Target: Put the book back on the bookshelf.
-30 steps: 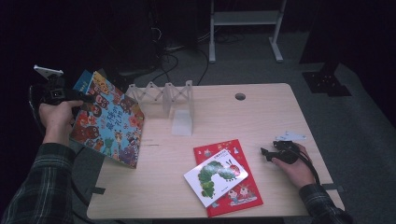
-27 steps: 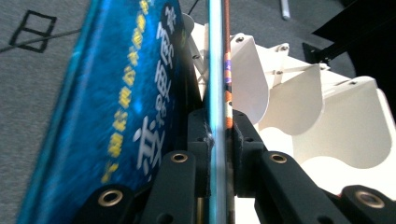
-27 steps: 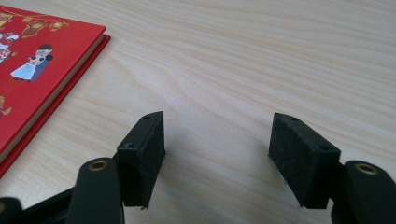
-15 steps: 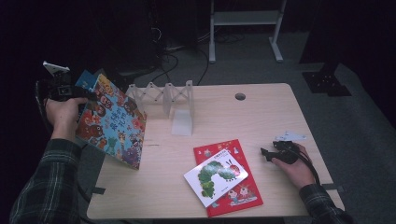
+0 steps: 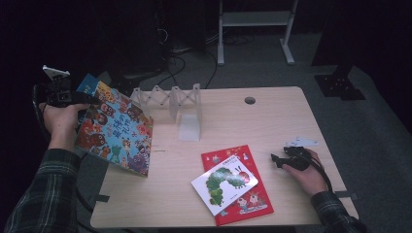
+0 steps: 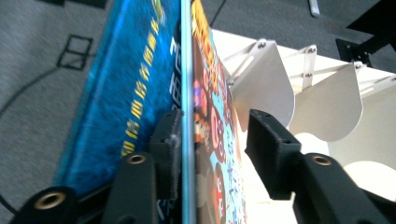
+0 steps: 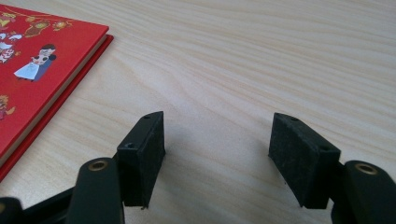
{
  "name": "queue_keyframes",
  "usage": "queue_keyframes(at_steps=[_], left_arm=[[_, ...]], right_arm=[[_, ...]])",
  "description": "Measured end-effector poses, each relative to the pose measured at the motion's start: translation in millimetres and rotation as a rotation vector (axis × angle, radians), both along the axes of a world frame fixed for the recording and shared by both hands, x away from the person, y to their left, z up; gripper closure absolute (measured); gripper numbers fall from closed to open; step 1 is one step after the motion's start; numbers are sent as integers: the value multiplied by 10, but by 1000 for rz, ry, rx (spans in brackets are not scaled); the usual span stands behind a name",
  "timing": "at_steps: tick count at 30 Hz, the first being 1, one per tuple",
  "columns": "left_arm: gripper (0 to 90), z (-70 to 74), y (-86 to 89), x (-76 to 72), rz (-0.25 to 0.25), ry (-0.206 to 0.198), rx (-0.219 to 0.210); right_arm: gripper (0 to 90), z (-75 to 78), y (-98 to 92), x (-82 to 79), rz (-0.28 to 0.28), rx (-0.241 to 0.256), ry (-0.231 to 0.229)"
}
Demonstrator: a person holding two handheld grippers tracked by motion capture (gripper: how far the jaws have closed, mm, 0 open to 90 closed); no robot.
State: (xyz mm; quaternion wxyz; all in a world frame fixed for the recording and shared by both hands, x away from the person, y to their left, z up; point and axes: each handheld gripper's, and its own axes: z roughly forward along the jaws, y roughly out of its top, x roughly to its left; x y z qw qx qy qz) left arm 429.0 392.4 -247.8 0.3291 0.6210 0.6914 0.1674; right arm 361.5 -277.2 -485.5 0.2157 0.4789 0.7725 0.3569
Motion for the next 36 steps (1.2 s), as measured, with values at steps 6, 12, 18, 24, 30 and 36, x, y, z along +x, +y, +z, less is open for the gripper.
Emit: queue_keyframes(at_steps=[6,12,18,24,30,36], left_arm=[[472,75,-47,-79,-24,-48,6],[383,103,-100,-197,-60,-90,-22],[356,104,-252,-350,-125,-126,-31],[352,37,-455,-506,-188,-144,-48],[367,-89,-703,-654,-264,-158,-65],[402,-321,-1036,-782,-345,-164,-75]], right_arm=[[346,0,0,-1,5,-3,-2],[340,0,1,-6,2,-1,2],[313,-1,5,-7,3,-1,4],[250,-4,27,-6,6,-4,13],[207,-7,29,-5,21,-8,17],[239,-4,34,-17,26,-7,15]])
